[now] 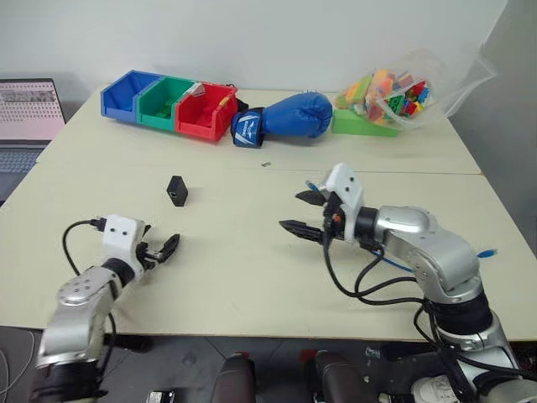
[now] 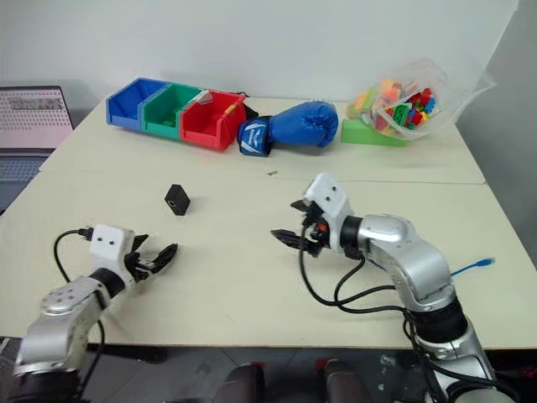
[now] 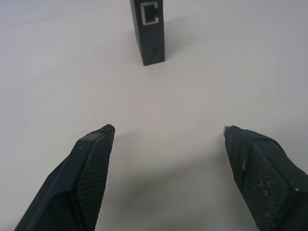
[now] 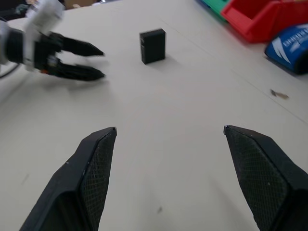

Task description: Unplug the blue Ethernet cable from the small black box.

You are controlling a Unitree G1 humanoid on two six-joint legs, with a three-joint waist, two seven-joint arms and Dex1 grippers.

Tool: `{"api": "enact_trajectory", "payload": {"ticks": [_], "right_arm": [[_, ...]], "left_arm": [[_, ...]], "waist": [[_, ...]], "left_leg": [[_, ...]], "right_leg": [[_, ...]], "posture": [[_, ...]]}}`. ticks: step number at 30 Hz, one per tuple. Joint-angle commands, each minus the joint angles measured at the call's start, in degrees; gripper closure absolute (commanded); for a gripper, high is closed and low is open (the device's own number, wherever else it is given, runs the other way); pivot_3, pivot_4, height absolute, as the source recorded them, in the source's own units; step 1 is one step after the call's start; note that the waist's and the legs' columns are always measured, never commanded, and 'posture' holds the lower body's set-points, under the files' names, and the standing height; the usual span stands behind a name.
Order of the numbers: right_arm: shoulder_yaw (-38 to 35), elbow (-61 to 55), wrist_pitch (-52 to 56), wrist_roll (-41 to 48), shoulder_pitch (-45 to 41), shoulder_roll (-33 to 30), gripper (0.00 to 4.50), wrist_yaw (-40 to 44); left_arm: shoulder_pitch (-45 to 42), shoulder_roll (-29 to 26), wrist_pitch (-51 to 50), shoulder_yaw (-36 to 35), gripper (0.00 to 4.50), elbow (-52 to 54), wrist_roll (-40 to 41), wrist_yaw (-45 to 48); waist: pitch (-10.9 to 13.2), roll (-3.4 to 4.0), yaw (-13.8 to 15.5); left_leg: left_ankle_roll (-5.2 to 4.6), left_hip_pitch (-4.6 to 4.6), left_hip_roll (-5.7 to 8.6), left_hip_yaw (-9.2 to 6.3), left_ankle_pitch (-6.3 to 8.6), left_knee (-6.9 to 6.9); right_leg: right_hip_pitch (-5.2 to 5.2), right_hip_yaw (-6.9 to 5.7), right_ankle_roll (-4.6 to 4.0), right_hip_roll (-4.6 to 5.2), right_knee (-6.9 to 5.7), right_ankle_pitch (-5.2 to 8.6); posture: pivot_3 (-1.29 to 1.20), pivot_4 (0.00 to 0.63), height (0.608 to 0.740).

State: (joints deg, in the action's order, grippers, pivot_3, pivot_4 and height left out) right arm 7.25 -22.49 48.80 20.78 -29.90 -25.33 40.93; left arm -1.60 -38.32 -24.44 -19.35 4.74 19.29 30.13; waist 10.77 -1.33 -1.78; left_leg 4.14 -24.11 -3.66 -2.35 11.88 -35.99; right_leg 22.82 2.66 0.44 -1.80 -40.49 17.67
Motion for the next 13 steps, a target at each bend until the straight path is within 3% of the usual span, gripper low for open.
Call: {"api": "enact_trajectory", "payload": {"ticks": [1,8,13], "right_arm": [[-9.10,-0.35,-4.56,3.22,2.47,-4.72,0.73,2.95],[-12.59,1.82,-7.51,3.38,5.61,-12.12,0.73,5.98],[-13.58,2.45,-8.36,3.49,6.19,-14.00,0.73,5.58]], "left_arm": [[1.22,-6.82,-5.92,-7.65,0.66,8.60,7.36,6.58],[1.82,-13.80,-7.43,-10.55,0.66,7.34,7.92,12.37],[0.27,-14.66,-7.72,-10.16,0.66,7.16,8.72,13.98]], "waist": [[0.05,-0.08,0.06],[0.08,-0.02,-0.34],[0.10,0.01,-0.34]], "left_leg": [[0.00,-0.01,0.00,0.00,0.00,0.00],[-0.01,0.24,-0.04,0.08,0.01,0.13],[-0.01,0.23,-0.05,0.09,0.01,0.13]], "right_leg": [[0.00,-0.02,0.00,-0.01,0.03,0.00],[-0.15,0.07,-0.06,-0.03,0.11,0.05],[-0.13,0.08,-0.07,-0.05,0.13,0.06]], "posture": [[0.00,0.150,0.740],[0.00,0.150,0.740],[0.00,0.150,0.740]]}}
